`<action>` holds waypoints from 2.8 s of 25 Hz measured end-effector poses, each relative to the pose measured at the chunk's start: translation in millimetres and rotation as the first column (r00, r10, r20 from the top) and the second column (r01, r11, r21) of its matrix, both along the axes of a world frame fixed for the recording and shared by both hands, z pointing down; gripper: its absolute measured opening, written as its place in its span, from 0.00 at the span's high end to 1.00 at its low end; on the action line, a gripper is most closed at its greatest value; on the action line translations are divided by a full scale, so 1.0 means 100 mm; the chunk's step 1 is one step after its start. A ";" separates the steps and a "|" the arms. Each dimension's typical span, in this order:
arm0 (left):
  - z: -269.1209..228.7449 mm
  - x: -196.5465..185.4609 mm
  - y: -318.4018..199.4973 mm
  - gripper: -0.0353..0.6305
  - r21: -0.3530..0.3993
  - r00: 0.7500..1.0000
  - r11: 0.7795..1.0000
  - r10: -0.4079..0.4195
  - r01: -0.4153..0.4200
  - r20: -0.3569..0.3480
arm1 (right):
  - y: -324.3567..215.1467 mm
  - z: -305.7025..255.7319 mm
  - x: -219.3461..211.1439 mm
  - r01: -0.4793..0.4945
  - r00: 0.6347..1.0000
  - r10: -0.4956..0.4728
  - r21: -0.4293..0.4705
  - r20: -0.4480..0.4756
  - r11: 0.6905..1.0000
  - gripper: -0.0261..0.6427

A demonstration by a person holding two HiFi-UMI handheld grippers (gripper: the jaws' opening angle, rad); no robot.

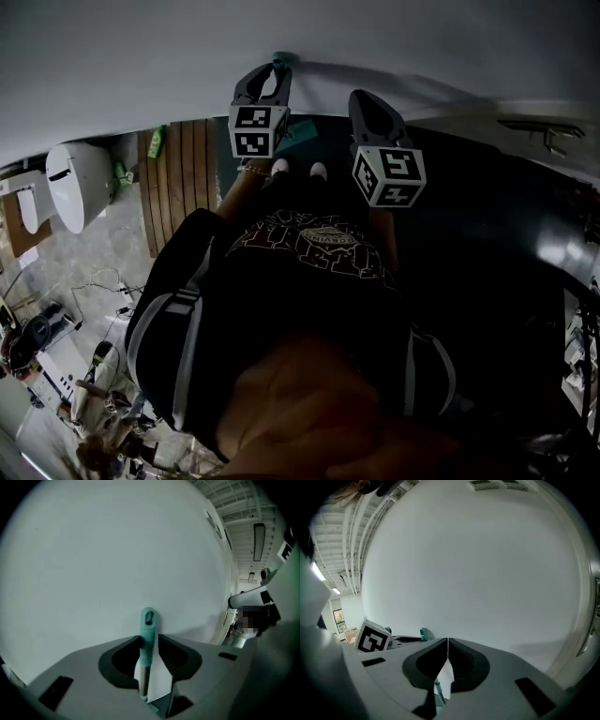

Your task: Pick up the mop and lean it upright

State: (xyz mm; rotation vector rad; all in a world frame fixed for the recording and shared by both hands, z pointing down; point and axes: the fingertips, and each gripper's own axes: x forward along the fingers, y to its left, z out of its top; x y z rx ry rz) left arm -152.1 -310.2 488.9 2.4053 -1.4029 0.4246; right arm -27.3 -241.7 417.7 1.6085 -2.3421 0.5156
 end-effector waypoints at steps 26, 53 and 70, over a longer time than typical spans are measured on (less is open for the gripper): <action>-0.01 -0.01 0.46 0.73 0.062 0.998 0.997 -0.041 0.038 0.041 | 0.13 0.08 0.06 0.049 0.999 -0.049 -0.017 0.001 0.999 0.93; -0.07 -0.11 1.16 0.73 0.045 0.998 0.997 -0.056 0.056 0.012 | 0.42 0.14 0.00 0.105 0.995 -0.105 -0.010 0.003 0.994 0.93; -1.28 -0.03 1.12 0.73 0.132 0.995 0.989 0.080 -0.072 -0.057 | 0.36 0.05 0.18 0.057 0.998 -0.057 0.026 0.016 0.998 0.93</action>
